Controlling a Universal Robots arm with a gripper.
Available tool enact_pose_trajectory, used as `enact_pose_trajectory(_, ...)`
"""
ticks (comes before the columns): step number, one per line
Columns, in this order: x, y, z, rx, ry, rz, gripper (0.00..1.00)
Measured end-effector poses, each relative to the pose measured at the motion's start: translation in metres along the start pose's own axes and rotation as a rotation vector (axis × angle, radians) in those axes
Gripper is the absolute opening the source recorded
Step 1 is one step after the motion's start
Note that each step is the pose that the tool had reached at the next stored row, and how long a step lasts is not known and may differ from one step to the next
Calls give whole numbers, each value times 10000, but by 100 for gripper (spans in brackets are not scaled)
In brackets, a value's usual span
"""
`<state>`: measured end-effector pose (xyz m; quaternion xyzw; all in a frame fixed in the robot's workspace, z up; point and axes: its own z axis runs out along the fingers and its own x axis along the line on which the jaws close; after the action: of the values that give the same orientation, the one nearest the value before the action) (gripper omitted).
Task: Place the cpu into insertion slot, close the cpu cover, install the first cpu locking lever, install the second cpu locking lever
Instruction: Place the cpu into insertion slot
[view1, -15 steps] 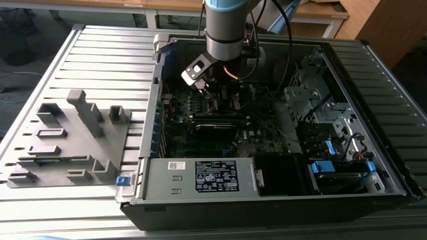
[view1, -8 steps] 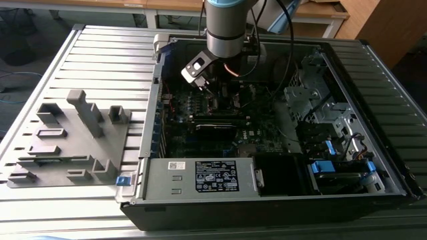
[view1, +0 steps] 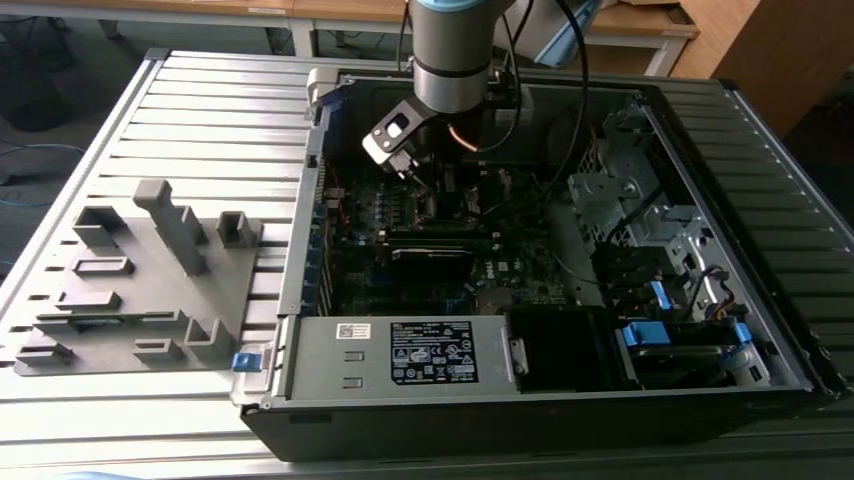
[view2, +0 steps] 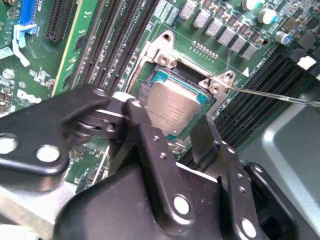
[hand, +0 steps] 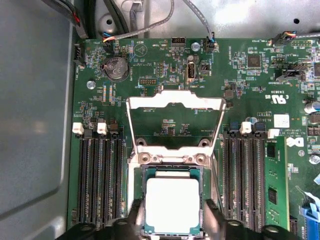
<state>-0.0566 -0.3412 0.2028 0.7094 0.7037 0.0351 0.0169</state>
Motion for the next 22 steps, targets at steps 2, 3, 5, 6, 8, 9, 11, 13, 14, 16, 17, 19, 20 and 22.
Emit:
enact_pose_trajectory(2,0,0,-1,0,0,0,54)
enact_pose_trajectory(3,0,0,-1,0,0,0,54)
enact_pose_trajectory(5,0,0,-2,0,0,0,42)
enact_pose_trajectory(6,0,0,-3,0,0,0,36)
enact_pose_trajectory(8,0,0,-4,0,0,0,30)
enact_pose_trajectory(9,0,0,-4,0,0,0,30)
enact_pose_trajectory(11,0,0,-5,0,0,0,18)
enact_pose_trajectory(13,0,0,-7,0,-1,0,13)
enact_pose_trajectory(14,0,0,-7,0,0,0,11)
enact_pose_trajectory(16,0,1,-8,0,0,0,11)
enact_pose_trajectory(17,0,1,-8,-1,0,0,11)
enact_pose_trajectory(19,0,1,-9,0,0,0,11)
enact_pose_trajectory(20,0,1,-10,0,0,0,11)
enact_pose_trajectory(22,0,12,-9,2,-1,-1,11)
